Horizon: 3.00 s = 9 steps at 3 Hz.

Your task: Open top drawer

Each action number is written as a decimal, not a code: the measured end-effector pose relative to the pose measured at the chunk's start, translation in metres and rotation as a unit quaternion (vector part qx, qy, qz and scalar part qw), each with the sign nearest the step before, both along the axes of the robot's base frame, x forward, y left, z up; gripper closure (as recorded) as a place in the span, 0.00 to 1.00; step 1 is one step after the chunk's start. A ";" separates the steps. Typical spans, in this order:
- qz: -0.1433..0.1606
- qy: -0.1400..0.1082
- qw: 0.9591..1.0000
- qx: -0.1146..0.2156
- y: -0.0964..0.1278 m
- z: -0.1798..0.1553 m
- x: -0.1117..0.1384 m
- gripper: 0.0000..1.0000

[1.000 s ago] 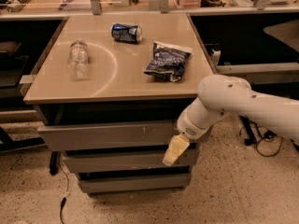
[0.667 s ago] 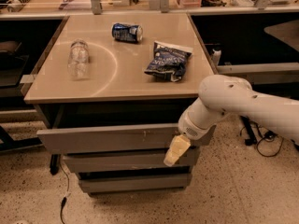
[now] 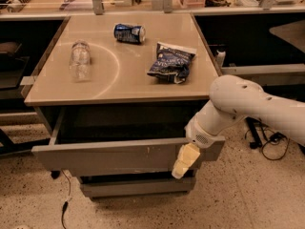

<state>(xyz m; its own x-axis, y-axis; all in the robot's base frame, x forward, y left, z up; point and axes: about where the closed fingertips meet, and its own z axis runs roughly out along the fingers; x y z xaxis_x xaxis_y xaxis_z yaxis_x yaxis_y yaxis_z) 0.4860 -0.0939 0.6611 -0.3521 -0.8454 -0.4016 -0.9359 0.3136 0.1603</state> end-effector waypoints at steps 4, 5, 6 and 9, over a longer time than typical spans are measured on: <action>0.050 0.140 0.989 0.022 -0.041 0.016 -0.100 0.00; 0.046 0.153 0.987 0.025 -0.048 0.020 -0.110 0.00; 0.046 0.162 0.985 0.026 -0.050 0.023 -0.117 0.00; 0.061 0.176 0.982 0.033 -0.052 0.022 -0.138 0.00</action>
Offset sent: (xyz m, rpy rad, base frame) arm -0.1054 -0.0445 0.0178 0.0489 0.2877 0.1059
